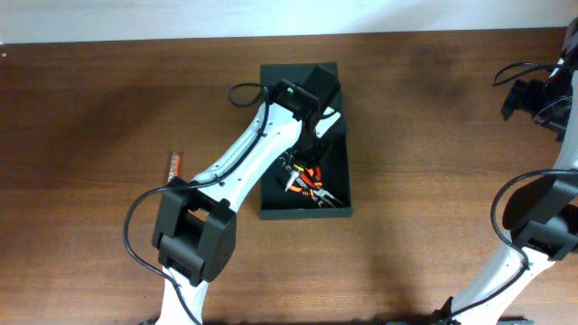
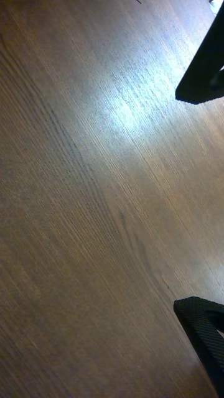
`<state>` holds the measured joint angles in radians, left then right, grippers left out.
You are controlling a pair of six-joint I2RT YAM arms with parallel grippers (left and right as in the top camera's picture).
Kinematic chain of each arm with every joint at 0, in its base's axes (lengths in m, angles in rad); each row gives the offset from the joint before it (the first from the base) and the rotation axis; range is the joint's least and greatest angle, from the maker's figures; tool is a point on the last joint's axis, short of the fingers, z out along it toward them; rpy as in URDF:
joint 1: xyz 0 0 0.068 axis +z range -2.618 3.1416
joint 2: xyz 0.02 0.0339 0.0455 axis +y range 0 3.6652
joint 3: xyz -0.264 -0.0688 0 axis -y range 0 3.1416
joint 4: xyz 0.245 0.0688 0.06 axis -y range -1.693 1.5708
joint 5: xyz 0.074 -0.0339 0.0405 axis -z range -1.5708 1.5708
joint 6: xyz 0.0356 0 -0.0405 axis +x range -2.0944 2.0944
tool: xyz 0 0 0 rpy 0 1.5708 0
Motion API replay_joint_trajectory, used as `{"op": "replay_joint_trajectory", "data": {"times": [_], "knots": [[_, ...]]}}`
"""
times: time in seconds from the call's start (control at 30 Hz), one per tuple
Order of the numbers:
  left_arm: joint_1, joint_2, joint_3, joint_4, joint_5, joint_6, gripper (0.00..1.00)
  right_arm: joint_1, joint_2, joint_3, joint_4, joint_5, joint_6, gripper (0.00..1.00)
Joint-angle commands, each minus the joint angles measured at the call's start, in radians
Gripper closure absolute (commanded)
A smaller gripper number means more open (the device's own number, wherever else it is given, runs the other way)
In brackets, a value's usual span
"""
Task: Pack container
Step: 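Lower the screwdriver into the box and open the left gripper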
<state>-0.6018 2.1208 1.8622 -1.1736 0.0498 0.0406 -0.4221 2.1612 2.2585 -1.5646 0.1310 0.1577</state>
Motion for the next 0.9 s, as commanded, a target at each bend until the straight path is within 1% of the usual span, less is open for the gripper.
{"op": "replay_joint_trajectory", "data": {"times": [0.0,0.23,0.87], "knots": [[0.007,0.008,-0.052,0.018,0.026,-0.002,0.68,-0.004,-0.008,0.0,0.002,0.005,0.008,0.01],[0.007,0.008,-0.113,0.037,0.026,-0.002,0.68,-0.004,-0.008,0.0,0.002,0.005,0.008,0.01],[0.007,0.011,-0.114,0.07,0.026,-0.002,0.68,-0.004,-0.008,0.0,0.002,0.005,0.008,0.01]]}}
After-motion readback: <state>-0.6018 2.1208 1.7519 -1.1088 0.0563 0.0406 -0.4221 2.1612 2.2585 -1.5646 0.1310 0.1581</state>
